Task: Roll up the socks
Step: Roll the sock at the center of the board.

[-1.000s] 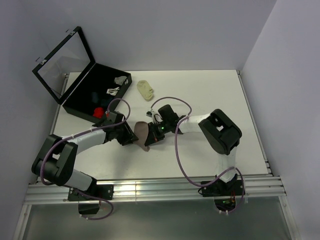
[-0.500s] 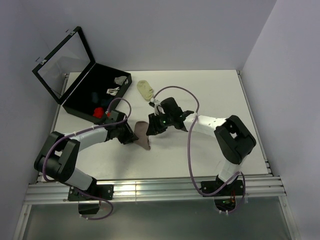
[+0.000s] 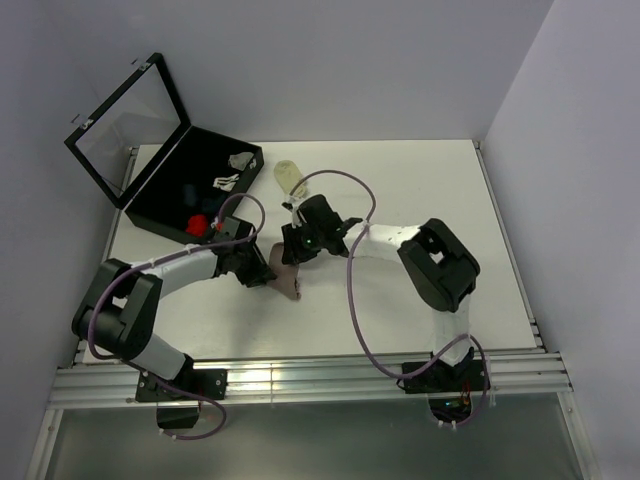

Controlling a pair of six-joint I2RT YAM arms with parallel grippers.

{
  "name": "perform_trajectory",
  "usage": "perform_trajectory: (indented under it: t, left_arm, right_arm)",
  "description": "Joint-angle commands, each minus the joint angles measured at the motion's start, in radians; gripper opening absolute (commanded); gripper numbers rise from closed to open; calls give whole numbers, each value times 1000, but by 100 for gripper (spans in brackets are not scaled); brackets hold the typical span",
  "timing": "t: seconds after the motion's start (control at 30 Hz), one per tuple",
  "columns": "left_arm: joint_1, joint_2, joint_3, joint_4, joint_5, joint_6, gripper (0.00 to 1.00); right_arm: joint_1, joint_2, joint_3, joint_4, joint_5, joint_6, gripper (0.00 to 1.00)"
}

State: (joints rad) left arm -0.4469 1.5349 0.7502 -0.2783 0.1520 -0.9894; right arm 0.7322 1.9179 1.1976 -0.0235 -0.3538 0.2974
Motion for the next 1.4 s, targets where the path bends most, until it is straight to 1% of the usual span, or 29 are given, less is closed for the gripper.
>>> perform_trajectory:
  t: [0.0,0.2,0.4,0.53,0.67,0.8,0.83,0.97,1.0,1.07,1.13,1.17,1.23,1.27,1.37]
  left_arm:
    - [2,51,3,-121,-108,81,33]
    - [2,90,52,-134,-57,173,34]
    - [-13,125,121,-174,-13,306,34]
    - [-30,142,170,-211,9,375,34]
    - [-65,183,221,-254,-9,435,35]
    - [-98,218,255,-268,-6,436,35]
    - [-101,222,255,-263,-6,425,34]
    - [-101,238,267,-274,-25,410,34]
    - [-101,241,271,-274,-25,410,34]
    - [-99,255,278,-279,-31,411,34]
    - [-99,267,288,-277,-19,417,34]
    - [-99,281,294,-279,-11,419,34]
    - [-98,292,313,-283,-3,423,34]
    - [-99,300,319,-285,-2,425,35]
    - [-99,301,334,-291,-9,431,35]
  right_arm:
    - [-2,36,5,57,93,29,36]
    - [-8,24,-88,54,191,88,35]
    - [-43,-59,-260,34,246,147,34]
    - [-65,-114,-305,10,259,157,33]
    - [-65,-140,-308,-3,248,155,33]
    - [-57,-215,-313,14,233,117,33]
    - [-50,-258,-314,16,237,106,33]
    - [18,-355,-314,20,289,33,36]
    - [41,-367,-310,20,330,-9,38]
    - [120,-390,-302,20,360,-50,42]
    - [176,-385,-282,20,438,-101,46]
    - [229,-381,-277,19,462,-115,47]
    - [278,-355,-262,19,533,-152,51]
    - [318,-341,-254,16,550,-161,52]
    - [373,-287,-228,16,613,-193,53]
